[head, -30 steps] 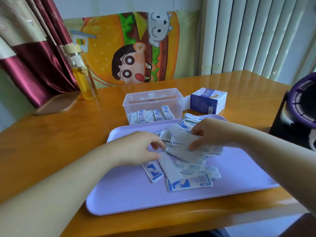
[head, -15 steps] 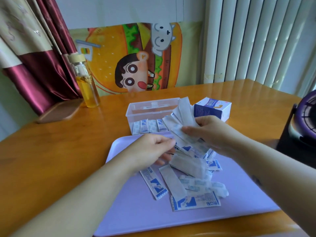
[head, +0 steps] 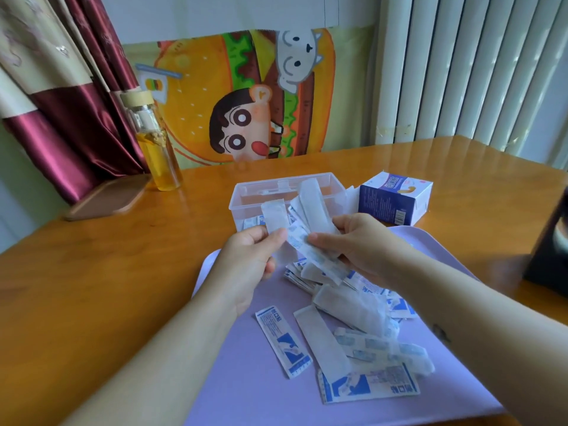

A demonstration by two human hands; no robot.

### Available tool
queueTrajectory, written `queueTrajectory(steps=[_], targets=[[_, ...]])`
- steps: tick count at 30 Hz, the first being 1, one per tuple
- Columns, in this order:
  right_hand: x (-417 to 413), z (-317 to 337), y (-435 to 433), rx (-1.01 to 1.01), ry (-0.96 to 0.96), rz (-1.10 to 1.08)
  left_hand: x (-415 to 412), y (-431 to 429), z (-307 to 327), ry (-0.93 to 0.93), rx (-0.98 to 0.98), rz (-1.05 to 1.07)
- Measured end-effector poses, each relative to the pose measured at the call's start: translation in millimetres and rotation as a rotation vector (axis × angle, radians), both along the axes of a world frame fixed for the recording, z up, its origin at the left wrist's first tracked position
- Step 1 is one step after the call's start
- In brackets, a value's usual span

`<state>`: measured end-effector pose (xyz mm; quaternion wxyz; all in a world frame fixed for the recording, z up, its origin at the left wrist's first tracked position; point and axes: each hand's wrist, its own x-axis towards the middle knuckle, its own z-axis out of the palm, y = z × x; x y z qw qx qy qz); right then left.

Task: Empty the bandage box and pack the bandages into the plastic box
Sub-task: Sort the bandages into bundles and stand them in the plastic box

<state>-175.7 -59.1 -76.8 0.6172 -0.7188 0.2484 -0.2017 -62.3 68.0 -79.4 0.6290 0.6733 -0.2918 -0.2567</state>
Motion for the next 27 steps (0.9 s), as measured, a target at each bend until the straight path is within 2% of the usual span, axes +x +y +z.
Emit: queueTrajectory(steps=[2, 5, 8, 11, 15, 17, 20, 22, 27], targets=[[-1.4, -1.4, -2.6, 0.018, -0.053, -0.083, 1.7, 2.4, 0.1, -0.074, -0.017, 0.012], [-5.6, -0.5, -5.2, 0.073, -0.145, -0.146, 7.5, 13.4, 4.0, -0.316, 0.019, 0.003], [-9.0, -1.1, -2.0, 0.058, -0.137, -0.119, 10.8, 30.3, 6.3, -0.517, 0.132, -0.134], [-5.6, -4.0, 5.7, -0.030, -0.067, -0.091, 15.2, 44.2, 5.9, -0.502, 0.248, -0.216], [9.1, -6.3, 20.5, -0.080, -0.017, -0.077, 17.8, 55.8, 4.2, -0.445, 0.415, -0.209], [16.0, -5.9, 28.9, -0.072, 0.001, -0.058, 18.3, 61.9, 5.5, -0.508, 0.532, -0.221], [23.8, -5.4, 38.3, -0.017, 0.012, -0.043, 22.6, 68.1, 12.1, -0.721, 0.670, -0.196], [26.6, -4.5, 45.3, 0.028, 0.009, -0.017, 20.0, 66.4, 15.5, -0.683, 0.599, -0.149], [23.6, -7.1, 55.9, 0.085, 0.029, 0.078, 11.9, 47.5, 7.7, -0.403, 0.369, -0.020]])
